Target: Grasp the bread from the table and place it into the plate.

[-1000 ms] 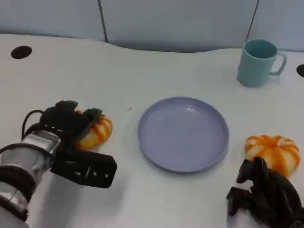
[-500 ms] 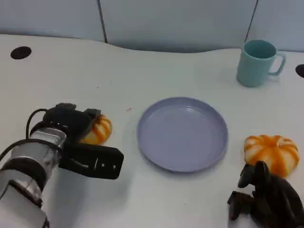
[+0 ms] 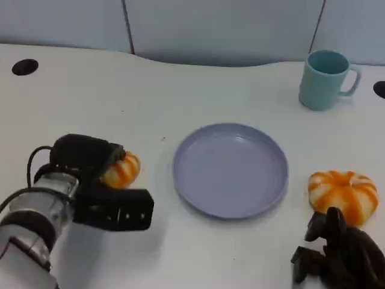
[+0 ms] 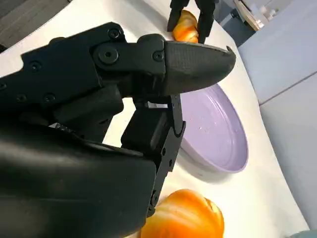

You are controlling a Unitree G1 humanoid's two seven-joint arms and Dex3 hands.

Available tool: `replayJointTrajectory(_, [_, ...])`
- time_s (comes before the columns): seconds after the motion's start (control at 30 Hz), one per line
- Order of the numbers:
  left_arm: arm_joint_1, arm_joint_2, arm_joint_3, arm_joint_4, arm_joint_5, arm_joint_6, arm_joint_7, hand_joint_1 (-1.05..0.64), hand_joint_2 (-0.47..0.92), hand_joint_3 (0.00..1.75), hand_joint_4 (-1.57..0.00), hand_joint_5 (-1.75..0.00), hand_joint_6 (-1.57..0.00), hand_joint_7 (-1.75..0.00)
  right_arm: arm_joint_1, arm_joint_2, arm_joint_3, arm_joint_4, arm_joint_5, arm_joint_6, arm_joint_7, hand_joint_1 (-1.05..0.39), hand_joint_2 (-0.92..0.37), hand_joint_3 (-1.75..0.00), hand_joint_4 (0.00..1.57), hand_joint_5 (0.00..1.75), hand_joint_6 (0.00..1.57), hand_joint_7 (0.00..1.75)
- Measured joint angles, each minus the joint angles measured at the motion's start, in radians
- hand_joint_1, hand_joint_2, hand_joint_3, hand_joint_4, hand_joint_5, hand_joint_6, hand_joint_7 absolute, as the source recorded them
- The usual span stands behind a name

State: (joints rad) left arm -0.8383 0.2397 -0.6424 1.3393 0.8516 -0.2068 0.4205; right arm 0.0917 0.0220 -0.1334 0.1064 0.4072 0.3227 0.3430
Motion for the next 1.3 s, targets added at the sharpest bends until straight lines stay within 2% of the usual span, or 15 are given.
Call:
replayJointTrajectory(0.03, [0.007,0.0,-0.007,0.001,0.003,0.001,0.027,-0.29,0.9,0.31,-0.72,-1.73,-0.7,-1.2,0.002,0.0,0.0,-0.003,0.0,0.0,-0.002,-0.43,-0.92,-0.48,1.3,1.29,1.14,1.27])
replayJointTrajectory(0.07, [0.014,0.0,-0.011,0.001,0.003,0.001,0.052,-0.27,0.89,0.39,-0.71,-1.74,-0.58,-1.52,0.004,0.0,0.0,-0.005,-0.001,0.001,-0.004,-0.43,-0.92,-0.48,1.3,1.29,1.14,1.28])
replayJointTrajectory(0.1, [0.019,-0.001,-0.012,0.001,0.002,0.001,0.072,-0.26,0.89,0.41,-0.71,-1.74,-0.53,-1.63,0.006,0.0,0.001,-0.007,-0.001,0.001,-0.005,-0.43,-0.92,-0.48,1.3,1.29,1.13,1.28])
replayJointTrajectory(0.17, [0.022,-0.001,-0.014,0.003,0.001,0.0,0.093,-0.26,0.89,0.43,-0.71,-1.75,-0.49,-1.72,0.008,0.0,0.002,-0.01,-0.002,0.002,-0.006,-0.43,-0.92,-0.48,1.3,1.29,1.13,1.29])
replayJointTrajectory(0.3, [0.025,-0.001,-0.013,0.008,-0.005,-0.008,0.116,-0.26,0.91,0.44,-0.68,-1.75,-0.47,-1.75,0.01,0.0,0.003,-0.012,-0.002,0.002,-0.006,-0.43,-0.92,-0.48,1.28,1.29,1.13,1.29])
replayJointTrajectory(0.5, [0.06,-0.001,0.056,0.008,-0.067,-0.071,0.216,-0.21,0.9,0.41,-0.66,-1.75,-0.51,-1.75,0.01,0.0,0.0,-0.012,-0.001,0.0,-0.006,-0.43,-0.92,-0.46,1.29,1.28,1.13,1.29])
replayJointTrajectory(0.63, [0.06,-0.002,0.083,0.008,-0.09,-0.074,0.217,-0.21,0.9,0.4,-0.66,-1.75,-0.51,-1.75,0.009,0.0,0.0,-0.012,-0.001,0.002,-0.008,-0.43,-0.92,-0.46,1.29,1.28,1.13,1.28])
replayJointTrajectory(1.3, [0.06,-0.003,0.087,0.008,-0.09,-0.076,0.217,-0.21,0.92,0.36,-0.66,-1.75,-0.51,-1.75,0.008,0.0,-0.001,-0.012,-0.001,0.002,-0.009,-0.43,-0.92,-0.46,1.29,1.28,1.13,1.28])
